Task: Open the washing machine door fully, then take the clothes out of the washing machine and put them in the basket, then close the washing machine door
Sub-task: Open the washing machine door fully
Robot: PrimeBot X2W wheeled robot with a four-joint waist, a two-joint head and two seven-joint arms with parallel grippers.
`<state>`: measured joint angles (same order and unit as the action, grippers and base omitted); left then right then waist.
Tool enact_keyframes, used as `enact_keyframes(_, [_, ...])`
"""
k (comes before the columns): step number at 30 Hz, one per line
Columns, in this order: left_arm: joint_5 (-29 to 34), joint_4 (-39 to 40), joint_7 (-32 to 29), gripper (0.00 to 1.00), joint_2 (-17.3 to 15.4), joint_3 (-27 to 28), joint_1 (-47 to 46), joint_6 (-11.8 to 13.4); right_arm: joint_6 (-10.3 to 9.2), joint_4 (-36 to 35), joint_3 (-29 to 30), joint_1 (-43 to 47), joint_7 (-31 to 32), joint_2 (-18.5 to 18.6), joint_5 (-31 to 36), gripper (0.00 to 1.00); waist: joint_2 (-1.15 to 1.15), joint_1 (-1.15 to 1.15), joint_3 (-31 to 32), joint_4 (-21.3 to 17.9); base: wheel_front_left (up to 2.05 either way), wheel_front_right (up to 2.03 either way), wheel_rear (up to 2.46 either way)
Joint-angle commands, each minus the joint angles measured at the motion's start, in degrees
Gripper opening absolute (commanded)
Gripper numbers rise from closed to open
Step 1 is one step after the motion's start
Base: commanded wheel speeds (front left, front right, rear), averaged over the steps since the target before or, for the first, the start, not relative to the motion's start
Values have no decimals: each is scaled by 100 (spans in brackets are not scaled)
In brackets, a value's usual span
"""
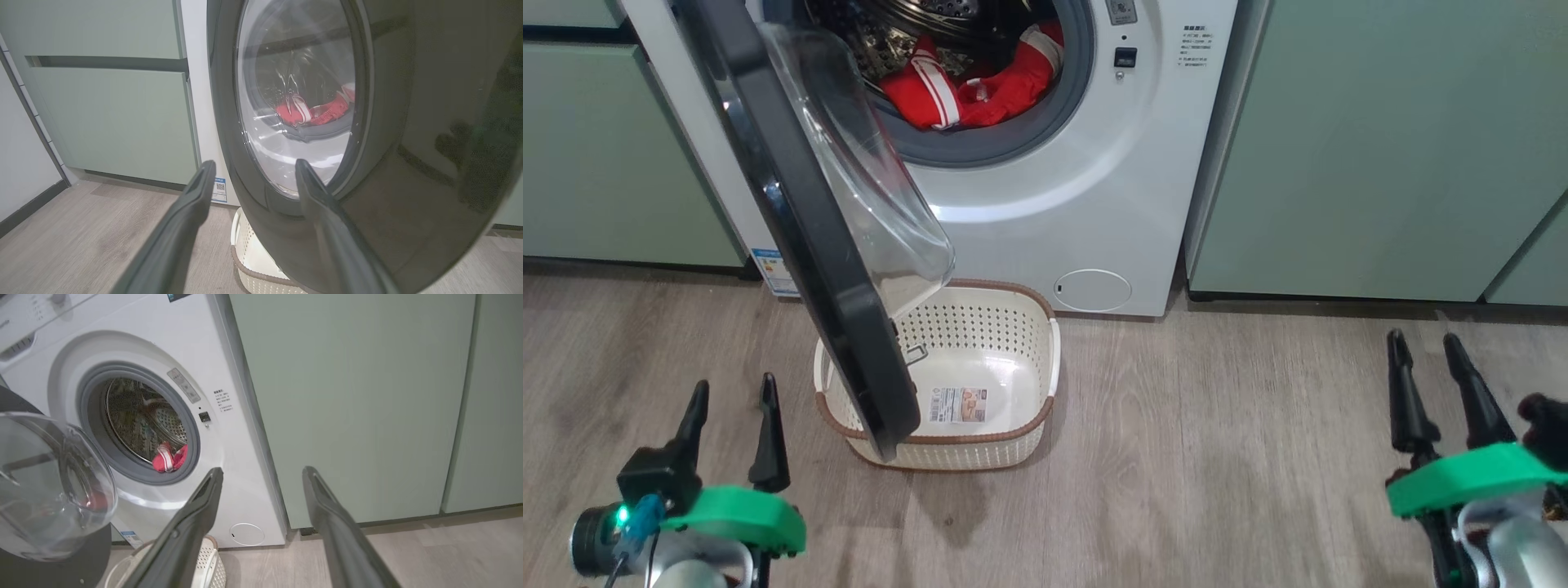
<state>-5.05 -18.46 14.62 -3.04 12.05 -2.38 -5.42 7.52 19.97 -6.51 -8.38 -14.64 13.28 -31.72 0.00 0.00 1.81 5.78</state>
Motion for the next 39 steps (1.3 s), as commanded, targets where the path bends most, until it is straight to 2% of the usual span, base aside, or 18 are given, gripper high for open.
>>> enact_keyframes(1, [55, 176, 38, 100, -41, 164, -214, -13, -3, -246, -19, -62, -35, 53, 239, 100, 0, 0, 0, 5, 0, 0, 0])
enact_keyframes(8, [67, 156, 38, 100, -10, 108, -217, -37, -3, -225, 14, 258, -35, -79, 952, 100, 0, 0, -13, 52, 0, 0, 0])
enact_keyframes(17, [82, 153, 38, 100, 5, 106, -214, -56, -3, -378, 256, 468, -35, -244, 1303, 100, 0, 0, -14, 88, 0, 0, 0])
enact_keyframes(24, [79, 171, 38, 100, 11, 96, -176, -59, -3, -386, 188, 546, -36, -270, 1352, 100, 0, 0, 5, 84, 0, 0, 0])
enact_keyframes(25, [72, 191, 38, 69, 12, 93, -175, -63, -3, -385, 189, 550, -36, -272, 1349, 100, 0, 0, 7, 87, 0, 0, 0])
enact_keyframes(26, [32, 224, 38, 22, 12, 99, -181, -70, -3, -384, 193, 554, -36, -275, 1346, 100, 0, 0, 7, 90, 0, 0, 0])
enact_keyframes(27, [-30, 271, 38, 0, 13, 129, -189, -74, -3, -384, 197, 556, -36, -279, 1346, 100, 0, 0, 6, 91, 0, 0, 0])
enact_keyframes(34, [-707, 818, 38, 0, 15, 577, -433, 81, -3, -371, 227, 548, -36, -295, 1342, 100, 0, 0, -6, 124, 0, 0, 0])
enact_keyframes(39, [-938, 1621, 38, 0, 15, 519, -913, 220, -3, -369, 245, 568, -36, -302, 1331, 100, 0, 0, 5, 174, 0, 0, 0])
